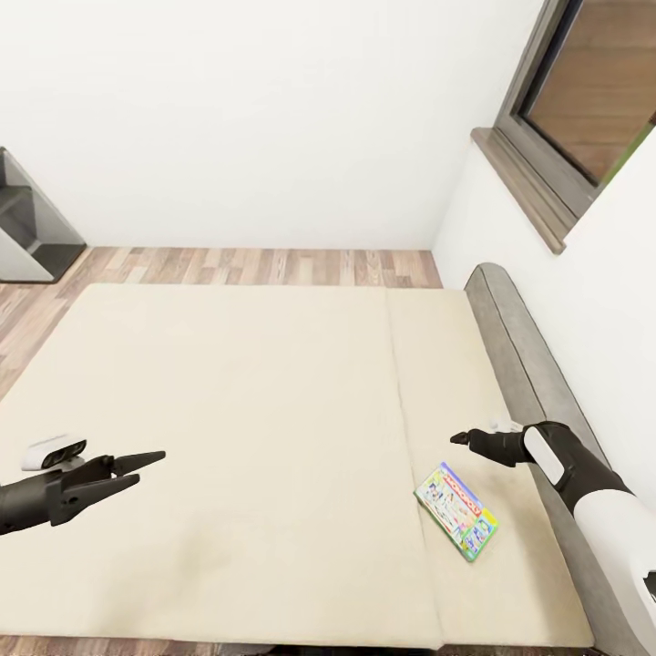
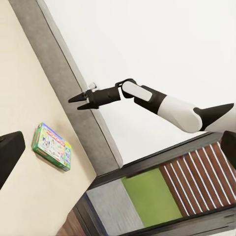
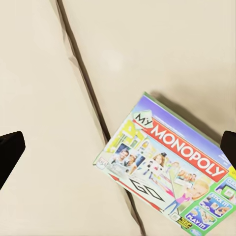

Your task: Put all the toys in the child's room - the three board games (two on the bed and one on the table), the two jigsaw puzzles on the table, and the tennis ball on the table - inside the toy box on the table in the child's room.

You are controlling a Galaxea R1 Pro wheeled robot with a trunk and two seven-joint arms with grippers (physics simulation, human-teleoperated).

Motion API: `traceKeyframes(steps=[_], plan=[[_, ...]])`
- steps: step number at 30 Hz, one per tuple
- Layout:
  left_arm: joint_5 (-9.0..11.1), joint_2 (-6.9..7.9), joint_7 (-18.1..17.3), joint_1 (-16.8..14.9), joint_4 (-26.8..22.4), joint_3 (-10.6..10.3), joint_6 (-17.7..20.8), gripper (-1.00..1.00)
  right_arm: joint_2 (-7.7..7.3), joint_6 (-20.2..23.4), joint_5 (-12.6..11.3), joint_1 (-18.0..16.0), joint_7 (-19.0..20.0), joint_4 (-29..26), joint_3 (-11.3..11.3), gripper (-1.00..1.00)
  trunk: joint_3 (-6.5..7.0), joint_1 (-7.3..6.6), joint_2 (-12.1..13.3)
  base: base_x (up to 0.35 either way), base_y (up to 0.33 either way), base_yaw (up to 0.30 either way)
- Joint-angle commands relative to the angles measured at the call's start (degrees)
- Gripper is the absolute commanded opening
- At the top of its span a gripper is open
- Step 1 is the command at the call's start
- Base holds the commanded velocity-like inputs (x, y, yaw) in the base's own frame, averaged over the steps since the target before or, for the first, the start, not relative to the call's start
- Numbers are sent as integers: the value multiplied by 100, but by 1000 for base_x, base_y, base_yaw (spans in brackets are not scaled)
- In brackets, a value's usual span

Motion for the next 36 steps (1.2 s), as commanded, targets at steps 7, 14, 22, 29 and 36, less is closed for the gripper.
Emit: traceKeyframes(steps=[7, 14, 22, 29, 36], plan=[[0, 3, -21, -1, 2, 3, 61, 100, -7, 11, 16, -4, 21, -3, 18, 100, -74, 3, -10, 0, 0, 0], [1, 4, -21, -1, 4, 3, 61, 100, -2, 16, 16, -7, 19, -3, 8, 100, -140, 3, -10, 0, 0, 0], [1, 4, -21, -1, 9, 4, 61, 100, -1, 18, 9, -140, 12, 46, 12, 100, -216, 3, -10, 0, 0, 0], [1, 4, -21, -1, 12, 4, 61, 100, -10, 36, 5, -300, 10, 64, 15, 100, -282, 3, -10, 0, 0, 0], [1, 4, -21, -1, 20, 4, 61, 100, -11, 264, 7, -484, -55, 82, 10, 100, -348, 3, -10, 0, 0, 0]])
